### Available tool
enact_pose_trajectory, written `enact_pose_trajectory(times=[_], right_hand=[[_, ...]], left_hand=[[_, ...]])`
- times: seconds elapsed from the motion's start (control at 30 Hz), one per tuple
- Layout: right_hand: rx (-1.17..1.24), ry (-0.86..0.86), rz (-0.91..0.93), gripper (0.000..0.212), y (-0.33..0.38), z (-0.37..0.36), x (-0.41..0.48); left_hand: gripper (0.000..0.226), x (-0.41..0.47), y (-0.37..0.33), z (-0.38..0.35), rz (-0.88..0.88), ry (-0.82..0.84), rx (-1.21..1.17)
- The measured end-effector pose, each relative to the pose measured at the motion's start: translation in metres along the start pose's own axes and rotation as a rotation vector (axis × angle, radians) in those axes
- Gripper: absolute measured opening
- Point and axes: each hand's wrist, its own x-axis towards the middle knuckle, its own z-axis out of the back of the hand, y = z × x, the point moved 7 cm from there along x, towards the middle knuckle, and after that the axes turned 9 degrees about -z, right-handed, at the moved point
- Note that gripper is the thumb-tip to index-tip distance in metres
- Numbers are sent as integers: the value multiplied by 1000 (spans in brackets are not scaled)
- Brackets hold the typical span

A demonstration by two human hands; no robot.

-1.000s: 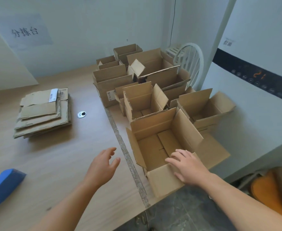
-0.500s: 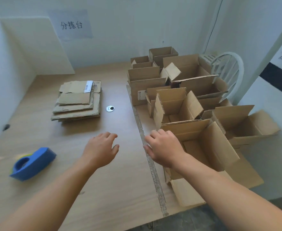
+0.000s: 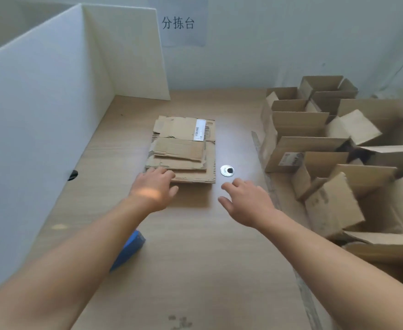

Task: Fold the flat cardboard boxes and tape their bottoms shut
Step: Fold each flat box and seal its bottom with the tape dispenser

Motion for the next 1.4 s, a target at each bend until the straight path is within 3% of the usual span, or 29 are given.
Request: enact_pose_trajectory(times=[0.27,0.43,0.57,0.7,0.87,1.17,1.3,1.4], right_hand=[[476,61,-297,52,22,-48,116],[934,70,-657,76,8,-69,172],[1175,162,-706,85,15,-98,200],[1216,155,-647,89,31,-108,217],[1096,206,-572,106,86,-114,226],[1099,271,-449,83,211,-135,229],[1125,302,-416,78,251,-140,230],[1130,349,-376,76,267,-142,227]], left_hand=[[58,88,94,-40,88,-68,-210],[71,125,129,-71,260,-123,-527],[81,136,135,-98,270,-156,-798],[83,136,157,-108,304,-221,-902],[86,116,210,-106,346,-221,-834],[92,41,314,-82,520,-247,-497],[76,37,322,-62,406,-149,-113],[65,35,316,-51,277,-177,76]])
